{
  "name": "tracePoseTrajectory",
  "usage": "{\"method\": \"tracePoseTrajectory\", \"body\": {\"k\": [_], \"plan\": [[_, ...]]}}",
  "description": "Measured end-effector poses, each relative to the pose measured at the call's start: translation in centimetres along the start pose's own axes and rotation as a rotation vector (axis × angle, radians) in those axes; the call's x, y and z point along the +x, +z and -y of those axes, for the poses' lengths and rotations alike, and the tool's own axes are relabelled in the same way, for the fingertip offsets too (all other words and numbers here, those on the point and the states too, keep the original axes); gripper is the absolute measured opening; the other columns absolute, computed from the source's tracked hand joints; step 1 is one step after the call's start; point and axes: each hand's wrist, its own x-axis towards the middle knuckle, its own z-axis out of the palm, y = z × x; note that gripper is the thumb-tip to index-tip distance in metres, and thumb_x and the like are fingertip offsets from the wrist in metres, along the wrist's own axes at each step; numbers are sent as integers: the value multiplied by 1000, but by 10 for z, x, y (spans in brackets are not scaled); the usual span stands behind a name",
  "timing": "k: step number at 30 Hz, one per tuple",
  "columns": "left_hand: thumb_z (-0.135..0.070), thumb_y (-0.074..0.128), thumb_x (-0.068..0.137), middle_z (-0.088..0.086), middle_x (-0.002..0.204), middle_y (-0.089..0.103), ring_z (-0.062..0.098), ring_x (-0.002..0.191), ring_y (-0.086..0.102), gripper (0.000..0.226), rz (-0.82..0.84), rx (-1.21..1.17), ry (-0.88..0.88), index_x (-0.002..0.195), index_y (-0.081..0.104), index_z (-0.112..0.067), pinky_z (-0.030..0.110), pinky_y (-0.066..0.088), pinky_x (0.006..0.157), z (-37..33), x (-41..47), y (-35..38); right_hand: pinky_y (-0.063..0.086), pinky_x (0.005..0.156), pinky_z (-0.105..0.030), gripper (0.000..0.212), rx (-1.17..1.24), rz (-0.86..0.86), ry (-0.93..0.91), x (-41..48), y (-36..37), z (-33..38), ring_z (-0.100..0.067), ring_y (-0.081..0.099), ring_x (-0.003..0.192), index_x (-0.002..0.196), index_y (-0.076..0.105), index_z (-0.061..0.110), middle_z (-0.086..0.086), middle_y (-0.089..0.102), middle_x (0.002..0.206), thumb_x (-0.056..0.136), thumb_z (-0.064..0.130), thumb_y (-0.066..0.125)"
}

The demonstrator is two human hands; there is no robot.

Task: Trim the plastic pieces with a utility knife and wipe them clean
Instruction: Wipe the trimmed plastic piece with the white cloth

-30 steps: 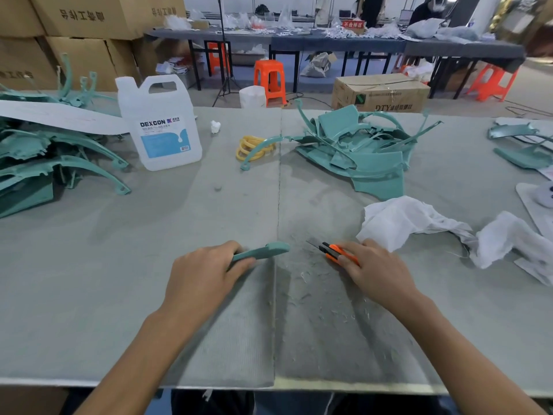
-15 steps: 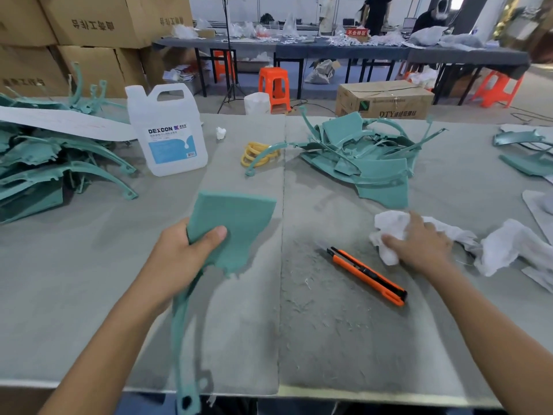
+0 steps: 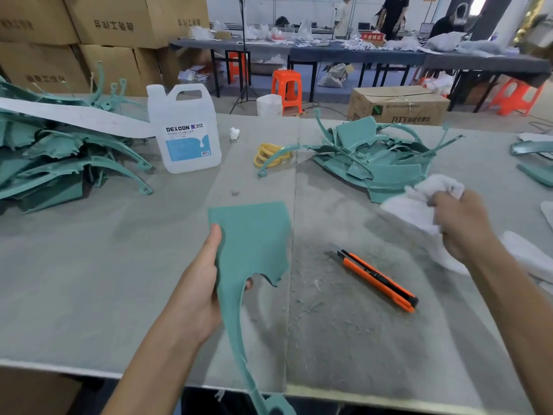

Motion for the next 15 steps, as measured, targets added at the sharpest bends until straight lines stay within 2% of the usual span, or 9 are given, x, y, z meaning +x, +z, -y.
{"method": "tracePoseTrajectory", "body": {"k": [2,5,8,9,10,11,13,15], "plan": [[-60,47,97,-1,104,77,11,65,68,44,4,-1,-27,94,82,-32,29,52,59,7,0,4,46,45,-28,34,356,161,-31,-19,7,40,-33,66,73,86,60,17,-17,70,88,84,-9,39],[-56,47,98,7,110,76,17,73,74,48,24,-136,-112,108,78,-21,33,59,61,20,0,11,49,40,-30,39,716,312,-39,-49,14,90,-21,64,55,79,55,15,-7,62,68,83,-16,32],[-56,45,99,11,117,73,23,85,75,53,66,-184,-197,126,67,-16,39,61,75,33,0,21,49,48,-25,27,840,571,105,-74,32,105,-17,56,51,70,51,8,-9,52,60,84,-3,31],[-56,45,99,11,117,73,24,88,75,53,65,-172,-204,126,67,-15,40,61,76,37,0,23,46,53,-23,19,802,578,134,-78,38,103,-15,54,53,70,50,8,-6,51,62,85,6,38],[-56,46,99,12,116,74,25,88,75,52,52,-160,-202,125,67,-15,40,61,74,40,1,25,45,58,-23,14,693,523,94,-78,44,97,-14,54,57,74,52,9,-3,52,65,85,16,48],[-55,46,99,12,114,74,26,86,75,51,35,-153,-196,124,67,-15,40,60,73,43,1,25,47,63,-25,18,497,448,-16,-76,48,86,-13,57,64,82,58,8,0,56,71,86,26,57],[-54,47,100,12,113,75,26,84,75,50,15,-153,-174,123,67,-15,40,61,71,47,1,21,49,75,-34,34,-63,378,-285,-66,51,57,-16,61,84,103,64,12,2,62,89,88,42,69],[-53,47,99,12,112,75,26,85,76,50,6,-154,-153,122,68,-14,39,63,65,48,1,12,43,93,-40,50,-573,396,-376,-58,45,26,-26,53,109,125,63,17,-5,57,107,87,47,74]]}}
